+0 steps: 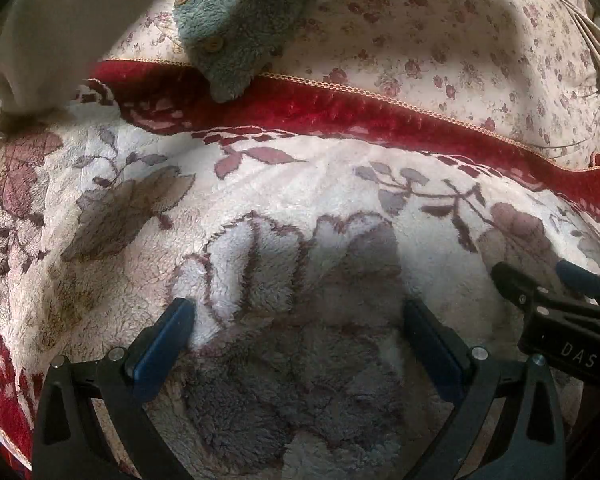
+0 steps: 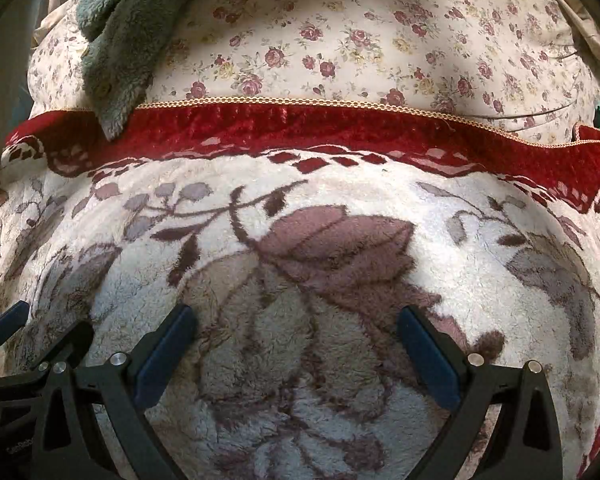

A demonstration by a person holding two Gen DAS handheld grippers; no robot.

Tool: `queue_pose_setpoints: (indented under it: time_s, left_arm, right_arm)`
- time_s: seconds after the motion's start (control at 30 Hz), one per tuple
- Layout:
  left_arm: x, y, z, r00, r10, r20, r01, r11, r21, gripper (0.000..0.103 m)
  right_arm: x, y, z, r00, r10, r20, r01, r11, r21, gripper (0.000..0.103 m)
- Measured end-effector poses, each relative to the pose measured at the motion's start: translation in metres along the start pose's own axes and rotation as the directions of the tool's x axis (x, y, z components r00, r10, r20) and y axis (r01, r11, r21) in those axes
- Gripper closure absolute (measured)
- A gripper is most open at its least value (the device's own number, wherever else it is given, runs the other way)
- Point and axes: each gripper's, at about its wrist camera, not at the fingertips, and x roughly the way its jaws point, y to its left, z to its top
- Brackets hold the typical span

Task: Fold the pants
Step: 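Lay the grey sweatpants lengthwise on the blanket by hand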

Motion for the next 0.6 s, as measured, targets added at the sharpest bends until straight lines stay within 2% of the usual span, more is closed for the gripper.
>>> queue_pose_setpoints:
  time_s: [0.6]
  left_arm:
    - [0.0002, 0.0002, 0.0002, 1.0, 0.0, 0.0, 0.0, 1.0, -0.001, 0.0]
  right_arm:
    - [0.0004, -0.0005, 0.0019, 1.0, 0.004, -0.001, -0.004, 1.0, 0.001, 0.0]
